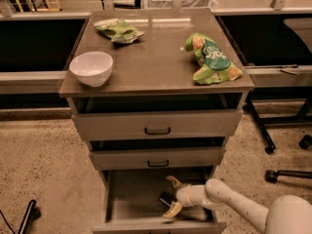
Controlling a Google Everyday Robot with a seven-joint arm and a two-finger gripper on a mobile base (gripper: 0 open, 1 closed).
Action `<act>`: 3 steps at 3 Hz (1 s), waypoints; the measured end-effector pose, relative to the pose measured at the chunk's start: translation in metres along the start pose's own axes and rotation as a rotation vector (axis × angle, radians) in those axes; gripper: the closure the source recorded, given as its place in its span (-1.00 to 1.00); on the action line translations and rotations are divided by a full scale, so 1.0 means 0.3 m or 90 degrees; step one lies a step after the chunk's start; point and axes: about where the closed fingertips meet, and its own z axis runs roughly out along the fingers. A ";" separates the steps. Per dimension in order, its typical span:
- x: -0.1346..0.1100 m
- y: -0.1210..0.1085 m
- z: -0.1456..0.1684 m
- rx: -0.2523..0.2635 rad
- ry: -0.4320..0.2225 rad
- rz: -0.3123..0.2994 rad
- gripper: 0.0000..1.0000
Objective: Place rxbar chocolate into bottom drawer
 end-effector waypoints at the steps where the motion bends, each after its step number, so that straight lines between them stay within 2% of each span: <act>1: -0.059 0.006 -0.065 0.003 -0.018 -0.026 -1.00; 3: -0.115 0.065 -0.278 0.044 -0.022 -0.050 -1.00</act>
Offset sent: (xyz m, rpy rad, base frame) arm -0.0326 -0.0531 0.0749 0.0407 -0.1205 -0.0287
